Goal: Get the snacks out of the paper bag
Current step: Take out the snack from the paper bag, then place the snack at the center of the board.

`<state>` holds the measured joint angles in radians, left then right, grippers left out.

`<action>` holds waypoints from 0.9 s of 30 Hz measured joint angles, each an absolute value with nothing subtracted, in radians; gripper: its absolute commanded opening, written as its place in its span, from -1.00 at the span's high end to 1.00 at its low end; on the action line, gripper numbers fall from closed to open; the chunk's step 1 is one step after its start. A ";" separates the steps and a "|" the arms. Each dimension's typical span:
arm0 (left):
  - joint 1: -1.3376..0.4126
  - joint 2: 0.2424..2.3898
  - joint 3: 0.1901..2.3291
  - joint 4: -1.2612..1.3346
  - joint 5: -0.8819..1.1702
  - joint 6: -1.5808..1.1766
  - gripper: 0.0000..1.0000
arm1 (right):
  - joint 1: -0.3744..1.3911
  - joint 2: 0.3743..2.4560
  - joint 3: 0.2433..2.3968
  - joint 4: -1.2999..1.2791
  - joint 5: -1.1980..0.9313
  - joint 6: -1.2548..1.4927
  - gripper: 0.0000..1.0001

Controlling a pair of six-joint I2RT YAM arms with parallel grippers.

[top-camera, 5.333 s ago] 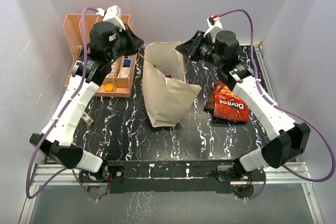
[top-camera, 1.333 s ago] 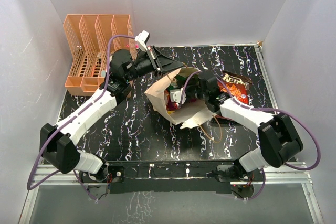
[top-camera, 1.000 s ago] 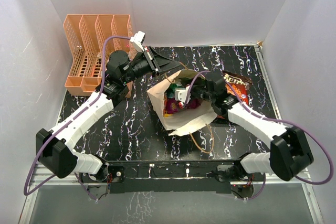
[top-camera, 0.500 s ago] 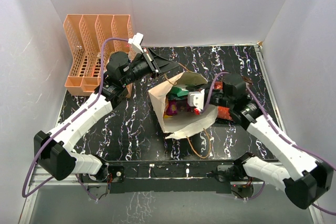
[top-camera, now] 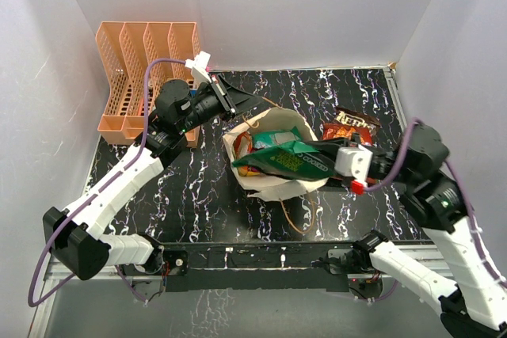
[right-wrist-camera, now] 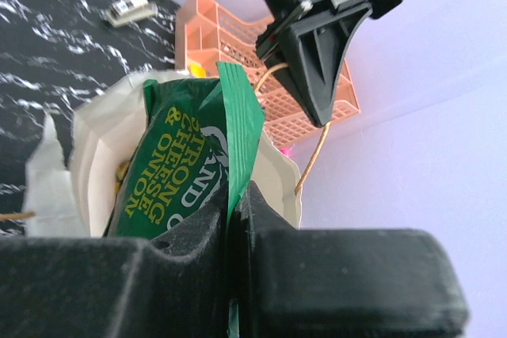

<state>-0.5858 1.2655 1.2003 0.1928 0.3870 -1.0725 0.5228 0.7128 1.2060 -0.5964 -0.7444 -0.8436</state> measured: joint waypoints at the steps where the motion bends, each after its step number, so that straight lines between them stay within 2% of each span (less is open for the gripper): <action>1: -0.586 1.262 1.200 0.185 0.381 -1.066 1.00 | 0.523 0.696 1.225 -0.614 -0.744 -0.814 0.85; 9: -0.586 1.258 1.200 0.160 0.367 -1.048 1.00 | 0.523 0.537 1.340 -0.627 -0.579 -0.578 0.85; 15: -0.585 1.245 1.196 0.153 0.363 -1.048 1.00 | 0.523 0.543 1.428 -0.566 -0.281 -0.511 0.85; 23: -0.585 1.224 1.190 0.144 0.355 -1.048 1.00 | 0.523 0.826 1.518 -0.366 0.250 -0.488 0.85; 27: -0.585 1.223 1.188 0.140 0.353 -1.052 1.00 | 0.519 1.075 1.530 -0.235 0.558 -0.528 0.85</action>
